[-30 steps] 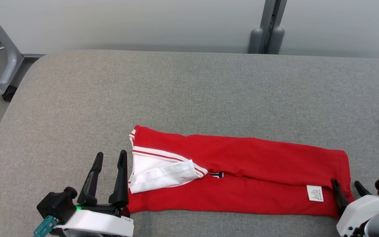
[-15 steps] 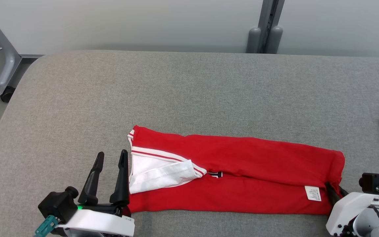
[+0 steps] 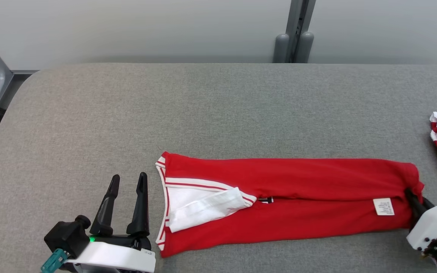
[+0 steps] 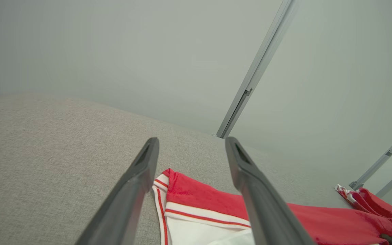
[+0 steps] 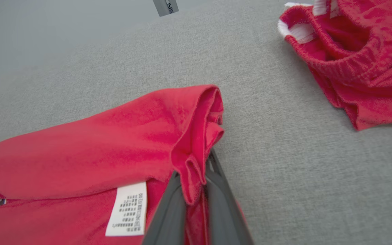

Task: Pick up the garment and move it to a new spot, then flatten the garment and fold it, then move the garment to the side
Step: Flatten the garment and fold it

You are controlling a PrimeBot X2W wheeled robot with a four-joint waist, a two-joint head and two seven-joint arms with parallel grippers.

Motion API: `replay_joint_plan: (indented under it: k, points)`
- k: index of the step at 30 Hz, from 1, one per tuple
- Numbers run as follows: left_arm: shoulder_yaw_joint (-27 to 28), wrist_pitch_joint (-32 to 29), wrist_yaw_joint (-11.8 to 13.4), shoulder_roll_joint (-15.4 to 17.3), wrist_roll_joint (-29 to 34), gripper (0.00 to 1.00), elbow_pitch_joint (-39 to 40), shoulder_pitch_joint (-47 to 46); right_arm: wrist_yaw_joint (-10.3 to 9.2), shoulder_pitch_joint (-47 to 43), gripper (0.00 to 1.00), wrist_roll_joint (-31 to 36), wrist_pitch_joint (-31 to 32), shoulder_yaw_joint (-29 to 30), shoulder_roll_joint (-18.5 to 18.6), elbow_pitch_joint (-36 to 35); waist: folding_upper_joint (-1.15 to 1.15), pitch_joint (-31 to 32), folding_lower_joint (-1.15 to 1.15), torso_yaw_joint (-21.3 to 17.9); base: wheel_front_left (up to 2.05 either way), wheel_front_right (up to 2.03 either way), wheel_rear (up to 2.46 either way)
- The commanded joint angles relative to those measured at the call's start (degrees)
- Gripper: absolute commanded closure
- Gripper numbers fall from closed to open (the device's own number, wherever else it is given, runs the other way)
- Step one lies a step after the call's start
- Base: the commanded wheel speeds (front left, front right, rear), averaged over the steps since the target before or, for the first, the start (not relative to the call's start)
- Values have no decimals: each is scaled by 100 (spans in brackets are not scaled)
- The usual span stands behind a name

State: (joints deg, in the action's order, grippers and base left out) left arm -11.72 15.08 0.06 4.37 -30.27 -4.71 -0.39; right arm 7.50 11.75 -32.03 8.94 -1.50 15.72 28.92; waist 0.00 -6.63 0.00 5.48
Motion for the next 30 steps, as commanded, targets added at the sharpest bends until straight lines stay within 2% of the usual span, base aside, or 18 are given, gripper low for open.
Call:
replay_joint_plan:
  k: [1,7,13,25,30]
  points:
    - [12,11,-7,6,50,0,11,10,0,-50,100,-88,61,96,162,-116,0,21,0,-94,0,0,0]
    - [-20,11,-20,-11,94,0,-7,32,0,-296,100,-377,360,502,470,-768,0,59,0,-287,0,0,0]
    - [-51,10,-53,-18,117,0,-61,40,1,-525,100,-593,633,669,313,-1475,0,94,0,-397,0,0,0]
    - [-172,-26,-82,7,110,0,-139,31,2,-777,100,-991,1174,50,-174,-2953,0,232,0,-276,0,0,0]
    - [-217,-30,-85,7,86,0,-157,43,2,-710,100,-1161,1385,-464,-475,-3249,0,281,0,-141,0,0,0]
